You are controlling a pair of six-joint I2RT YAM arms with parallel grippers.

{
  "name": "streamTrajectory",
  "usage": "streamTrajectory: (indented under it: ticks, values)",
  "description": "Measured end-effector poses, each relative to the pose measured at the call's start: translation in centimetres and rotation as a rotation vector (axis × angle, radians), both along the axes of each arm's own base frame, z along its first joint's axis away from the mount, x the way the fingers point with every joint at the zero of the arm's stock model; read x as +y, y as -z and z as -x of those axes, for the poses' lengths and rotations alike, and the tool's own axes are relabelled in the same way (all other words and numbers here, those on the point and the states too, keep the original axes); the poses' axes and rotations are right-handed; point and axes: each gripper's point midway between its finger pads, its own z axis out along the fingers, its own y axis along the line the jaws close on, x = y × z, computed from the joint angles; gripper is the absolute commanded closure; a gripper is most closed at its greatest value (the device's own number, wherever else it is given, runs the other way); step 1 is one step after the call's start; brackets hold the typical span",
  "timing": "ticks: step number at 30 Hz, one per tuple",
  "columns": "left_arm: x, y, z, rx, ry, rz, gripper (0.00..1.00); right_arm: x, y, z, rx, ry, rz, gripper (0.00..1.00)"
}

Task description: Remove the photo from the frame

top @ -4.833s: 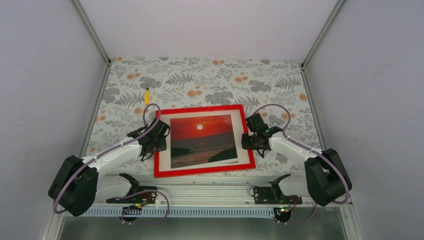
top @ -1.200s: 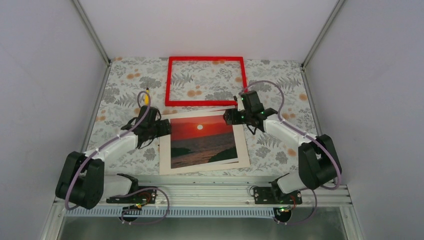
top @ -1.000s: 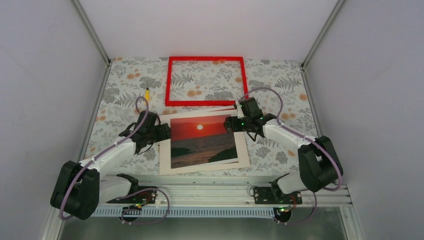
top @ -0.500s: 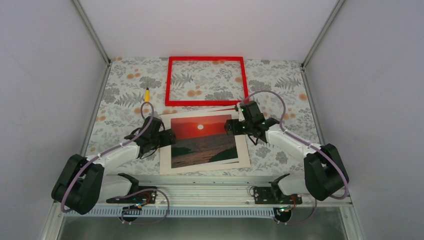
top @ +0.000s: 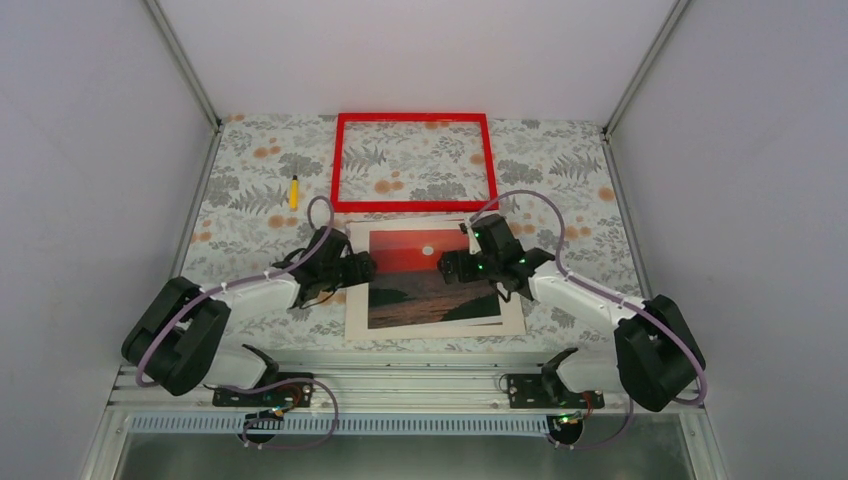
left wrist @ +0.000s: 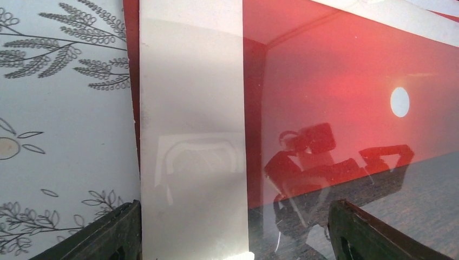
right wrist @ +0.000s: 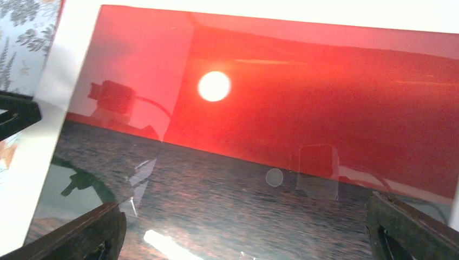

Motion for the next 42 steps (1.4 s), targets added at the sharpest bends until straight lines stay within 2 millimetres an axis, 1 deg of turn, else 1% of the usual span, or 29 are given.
streamTrajectory:
  ticks: [3,7,9,11,14,18,21,25,31,37,42]
  values:
    - [-0.3,-0.3,-0.1,-0.003,0.006,0.012,0.15,1.1,-0.2,0.5,-0.013,-0.033,-0.005,0.00]
    - [-0.4,-2.0,-0.1,-0.047,0.006,0.040,0.14,2.9,-0.4,1.7,-0.033,-0.090,-0.003,0.00]
    - [-0.1,-3.1,0.3,-0.078,0.004,0.062,0.14,3.5,-0.4,2.2,-0.041,-0.109,0.000,0.00]
    - [0.2,-3.7,1.0,-0.100,0.003,0.081,0.15,4.0,-0.4,2.6,-0.047,-0.122,0.006,0.00]
    - [1.0,-2.9,2.7,-0.078,0.009,0.082,0.14,4.8,-0.2,3.3,-0.055,-0.147,0.019,0.00]
    - [2.1,-1.3,4.8,-0.027,0.016,0.062,0.15,5.8,0.1,4.3,-0.064,-0.183,0.034,0.00]
    - [2.4,-0.6,5.9,-0.006,0.024,0.065,0.15,6.3,0.4,4.9,-0.065,-0.202,0.048,0.00]
    - [2.2,-0.1,6.9,0.022,0.050,0.085,0.16,6.6,1.0,5.4,-0.061,-0.214,0.069,0.00]
    - [1.4,-0.1,7.3,0.022,0.086,0.126,0.18,6.9,1.4,5.8,-0.065,-0.217,0.088,0.00]
    - [0.5,-0.1,7.4,0.020,0.126,0.162,0.23,7.3,1.0,5.8,-0.081,-0.216,0.088,0.00]
    - [0.1,0.0,7.7,0.022,0.147,0.177,0.30,7.4,0.7,5.7,-0.089,-0.213,0.091,0.00]
